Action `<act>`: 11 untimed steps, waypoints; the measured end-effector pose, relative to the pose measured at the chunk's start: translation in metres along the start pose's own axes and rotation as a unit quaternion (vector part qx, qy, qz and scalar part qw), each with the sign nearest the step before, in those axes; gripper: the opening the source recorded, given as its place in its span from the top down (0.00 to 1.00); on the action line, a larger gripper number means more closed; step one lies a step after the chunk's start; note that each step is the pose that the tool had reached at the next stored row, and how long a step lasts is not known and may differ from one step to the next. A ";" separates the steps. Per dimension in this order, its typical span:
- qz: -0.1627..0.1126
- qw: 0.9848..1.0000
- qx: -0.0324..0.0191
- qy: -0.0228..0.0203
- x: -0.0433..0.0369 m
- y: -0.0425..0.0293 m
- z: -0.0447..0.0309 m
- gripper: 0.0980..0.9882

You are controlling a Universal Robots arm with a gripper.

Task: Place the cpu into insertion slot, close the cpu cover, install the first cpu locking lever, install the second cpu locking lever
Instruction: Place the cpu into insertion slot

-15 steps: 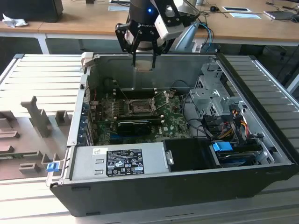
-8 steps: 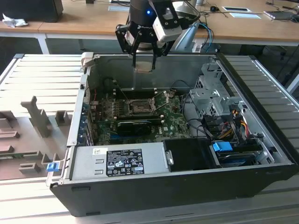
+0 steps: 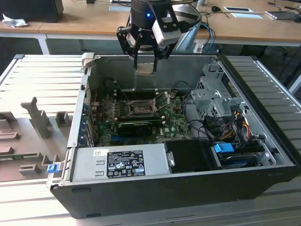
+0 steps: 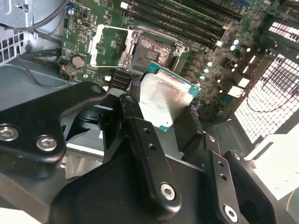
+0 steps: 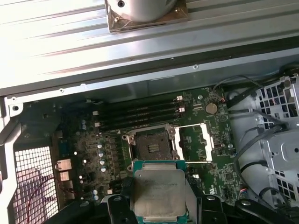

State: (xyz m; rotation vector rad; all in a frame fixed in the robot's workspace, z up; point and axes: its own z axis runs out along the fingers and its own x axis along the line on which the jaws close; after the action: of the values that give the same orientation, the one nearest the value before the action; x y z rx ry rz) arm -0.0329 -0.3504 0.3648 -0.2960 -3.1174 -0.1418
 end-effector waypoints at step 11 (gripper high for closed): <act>0.041 0.999 -0.001 -0.004 0.0000 -0.0001 0.0004 0.52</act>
State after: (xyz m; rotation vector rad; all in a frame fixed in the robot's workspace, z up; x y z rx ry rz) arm -0.0329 -0.3505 0.3644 -0.4253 -3.1061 -0.1422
